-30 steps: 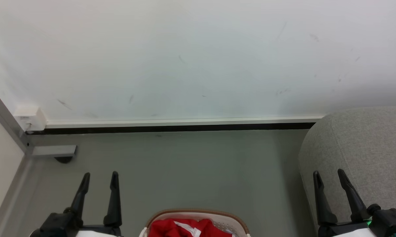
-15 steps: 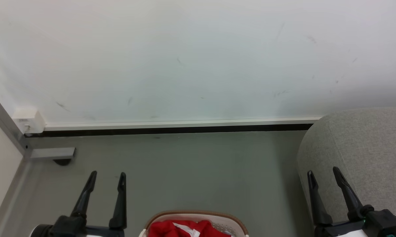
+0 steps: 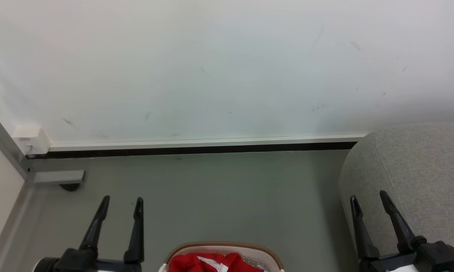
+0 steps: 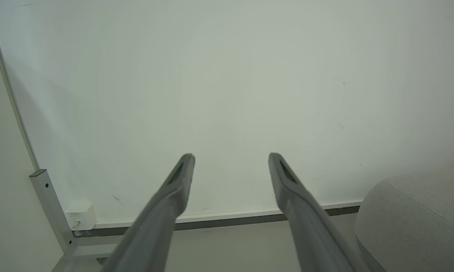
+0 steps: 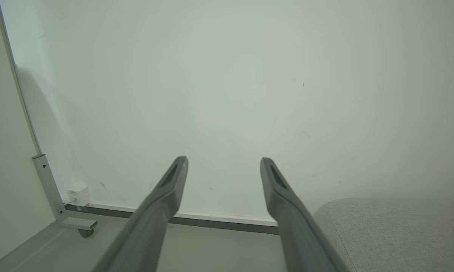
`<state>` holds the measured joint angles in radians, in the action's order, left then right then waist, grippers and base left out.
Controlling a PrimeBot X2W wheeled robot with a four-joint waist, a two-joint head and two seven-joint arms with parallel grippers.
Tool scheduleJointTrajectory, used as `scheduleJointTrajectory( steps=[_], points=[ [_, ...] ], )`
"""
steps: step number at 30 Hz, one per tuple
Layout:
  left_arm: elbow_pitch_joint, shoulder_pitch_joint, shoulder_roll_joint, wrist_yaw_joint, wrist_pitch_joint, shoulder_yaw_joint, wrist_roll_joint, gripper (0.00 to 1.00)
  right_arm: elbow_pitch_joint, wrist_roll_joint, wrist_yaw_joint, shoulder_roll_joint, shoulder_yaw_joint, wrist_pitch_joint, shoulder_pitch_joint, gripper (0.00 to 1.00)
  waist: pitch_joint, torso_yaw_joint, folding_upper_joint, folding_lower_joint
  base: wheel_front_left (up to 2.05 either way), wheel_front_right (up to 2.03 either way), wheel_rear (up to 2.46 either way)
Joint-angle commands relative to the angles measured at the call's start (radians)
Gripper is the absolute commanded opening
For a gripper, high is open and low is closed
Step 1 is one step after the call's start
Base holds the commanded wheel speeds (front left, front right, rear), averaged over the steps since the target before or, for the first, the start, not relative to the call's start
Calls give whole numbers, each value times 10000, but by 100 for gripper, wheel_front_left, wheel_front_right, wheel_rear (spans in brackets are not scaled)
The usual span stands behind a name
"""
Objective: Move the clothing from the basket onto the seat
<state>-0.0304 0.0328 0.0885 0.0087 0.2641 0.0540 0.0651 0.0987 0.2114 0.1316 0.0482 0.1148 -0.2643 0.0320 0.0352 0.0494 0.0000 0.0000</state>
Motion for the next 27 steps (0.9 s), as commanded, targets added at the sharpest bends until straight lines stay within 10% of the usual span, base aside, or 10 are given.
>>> scheduleJointTrajectory(
  steps=[1,27],
  points=[
    [30,111,16,-26,9,-42,71,100,-22,28,-17,41,-23,-2,-55,100,-1,2,0,0,0,0,0],
    [685,-764,-277,-605,7,-379,380,100,-311,616,-17,34,-514,-1,711,100,-1470,1086,0,0,0,0,0]
  ],
)
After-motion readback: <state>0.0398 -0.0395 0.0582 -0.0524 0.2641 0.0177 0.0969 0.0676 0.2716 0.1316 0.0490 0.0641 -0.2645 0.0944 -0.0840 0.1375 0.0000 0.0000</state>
